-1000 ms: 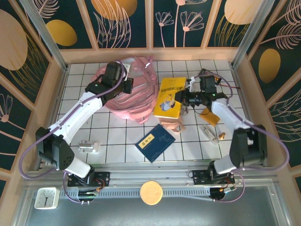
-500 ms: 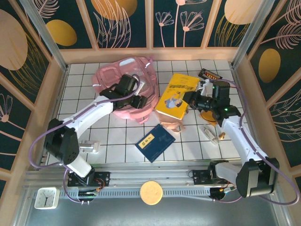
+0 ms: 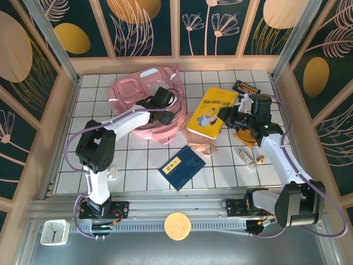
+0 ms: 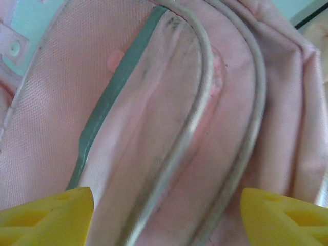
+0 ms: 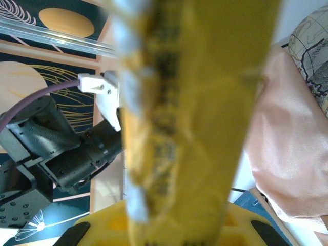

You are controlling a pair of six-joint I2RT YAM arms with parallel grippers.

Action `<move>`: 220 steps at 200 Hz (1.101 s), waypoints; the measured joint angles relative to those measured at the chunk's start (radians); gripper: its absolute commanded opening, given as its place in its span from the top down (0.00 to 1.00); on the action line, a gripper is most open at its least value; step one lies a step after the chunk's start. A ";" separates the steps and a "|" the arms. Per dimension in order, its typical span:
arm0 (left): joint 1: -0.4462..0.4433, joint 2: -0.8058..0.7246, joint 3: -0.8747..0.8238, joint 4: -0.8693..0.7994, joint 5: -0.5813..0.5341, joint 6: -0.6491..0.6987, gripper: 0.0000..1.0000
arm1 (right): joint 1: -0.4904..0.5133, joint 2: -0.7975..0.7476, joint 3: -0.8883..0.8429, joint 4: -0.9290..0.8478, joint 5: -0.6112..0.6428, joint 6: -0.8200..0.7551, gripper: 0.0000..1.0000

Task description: Pack the student bag

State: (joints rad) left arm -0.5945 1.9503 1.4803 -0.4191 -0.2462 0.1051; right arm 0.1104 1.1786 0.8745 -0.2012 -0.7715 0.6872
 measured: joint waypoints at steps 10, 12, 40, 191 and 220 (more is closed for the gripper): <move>0.004 0.032 0.034 -0.008 -0.006 0.008 0.26 | 0.003 0.010 0.000 0.006 -0.001 0.000 1.00; 0.004 0.039 0.041 -0.010 -0.006 0.009 0.26 | 0.004 0.011 0.000 0.008 -0.002 0.000 1.00; 0.021 0.106 0.119 -0.020 -0.005 0.028 0.33 | 0.023 0.033 0.000 0.031 -0.005 0.003 1.00; 0.142 0.162 0.133 -0.028 0.275 -0.029 1.00 | 0.126 0.101 0.091 0.017 0.097 0.008 1.00; 0.153 0.139 0.206 -0.131 0.315 -0.055 1.00 | 0.144 0.096 0.074 0.039 0.124 0.011 1.00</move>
State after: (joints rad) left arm -0.4419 2.0892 1.6867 -0.5503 0.0685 0.0502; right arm 0.2546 1.2743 0.9489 -0.1627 -0.6479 0.6987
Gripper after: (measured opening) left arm 0.071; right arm 0.153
